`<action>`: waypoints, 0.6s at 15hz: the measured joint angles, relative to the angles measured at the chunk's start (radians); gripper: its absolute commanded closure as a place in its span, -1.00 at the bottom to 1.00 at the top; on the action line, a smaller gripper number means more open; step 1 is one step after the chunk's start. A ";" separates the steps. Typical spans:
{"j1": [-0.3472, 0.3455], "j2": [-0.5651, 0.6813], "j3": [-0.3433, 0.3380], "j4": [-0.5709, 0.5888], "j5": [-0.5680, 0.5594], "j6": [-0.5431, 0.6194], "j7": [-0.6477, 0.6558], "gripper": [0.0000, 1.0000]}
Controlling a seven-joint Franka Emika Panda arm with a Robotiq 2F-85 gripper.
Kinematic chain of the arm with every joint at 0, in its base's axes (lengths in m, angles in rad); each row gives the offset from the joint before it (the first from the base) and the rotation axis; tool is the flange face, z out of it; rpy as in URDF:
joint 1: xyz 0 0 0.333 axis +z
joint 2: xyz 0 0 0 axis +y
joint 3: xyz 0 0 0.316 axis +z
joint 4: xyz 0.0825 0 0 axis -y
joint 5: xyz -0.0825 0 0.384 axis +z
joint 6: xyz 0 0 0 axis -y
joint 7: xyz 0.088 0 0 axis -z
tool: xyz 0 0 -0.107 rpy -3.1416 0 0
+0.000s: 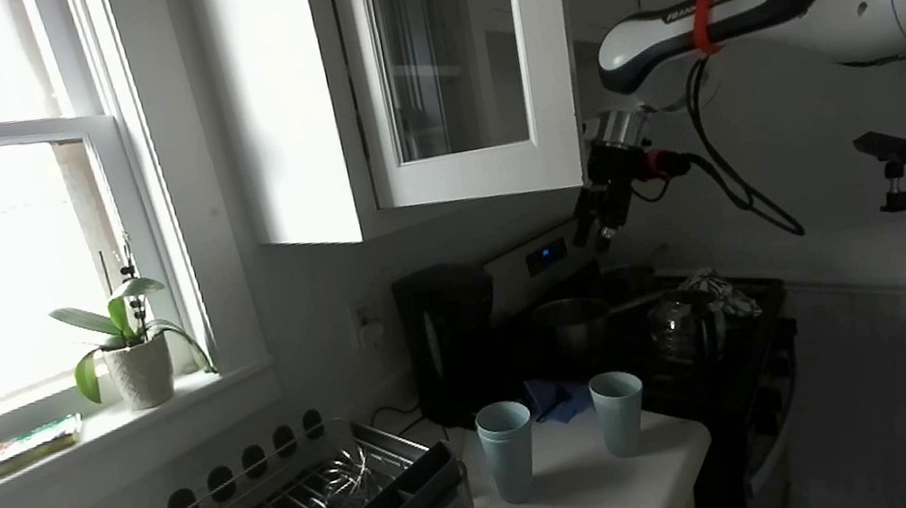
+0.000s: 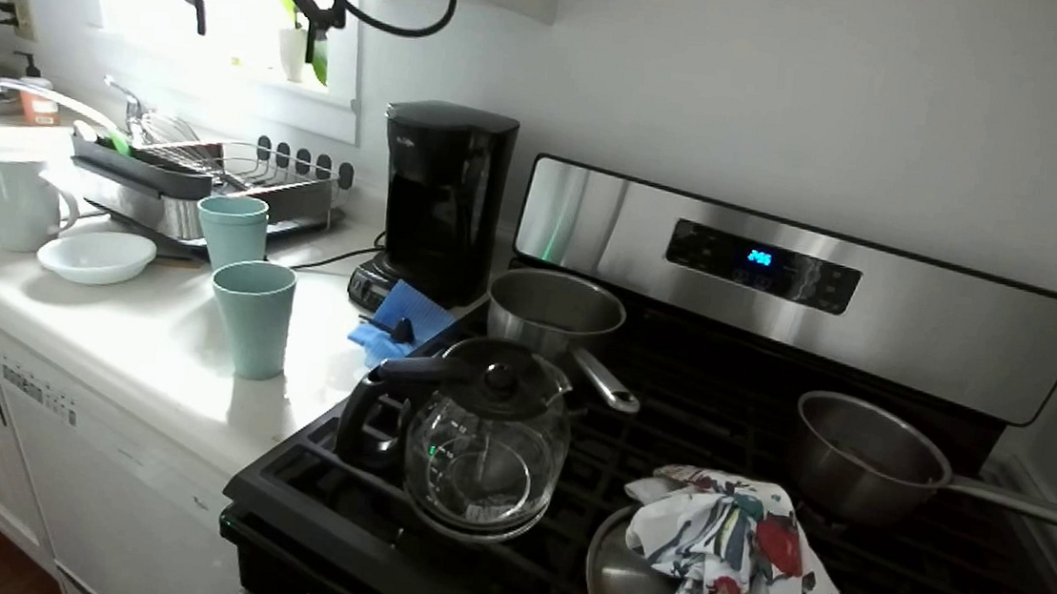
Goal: Open the glass cabinet door, pick up one blue cup and place it on the bottom shelf of the cabinet door
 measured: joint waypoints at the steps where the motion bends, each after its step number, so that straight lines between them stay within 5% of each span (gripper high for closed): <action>1: 0.000 0.001 -0.001 -0.031 -0.019 0.057 0.000 -1.00; 9: 0.008 -0.004 -0.008 -0.063 -0.030 0.095 0.007 -1.00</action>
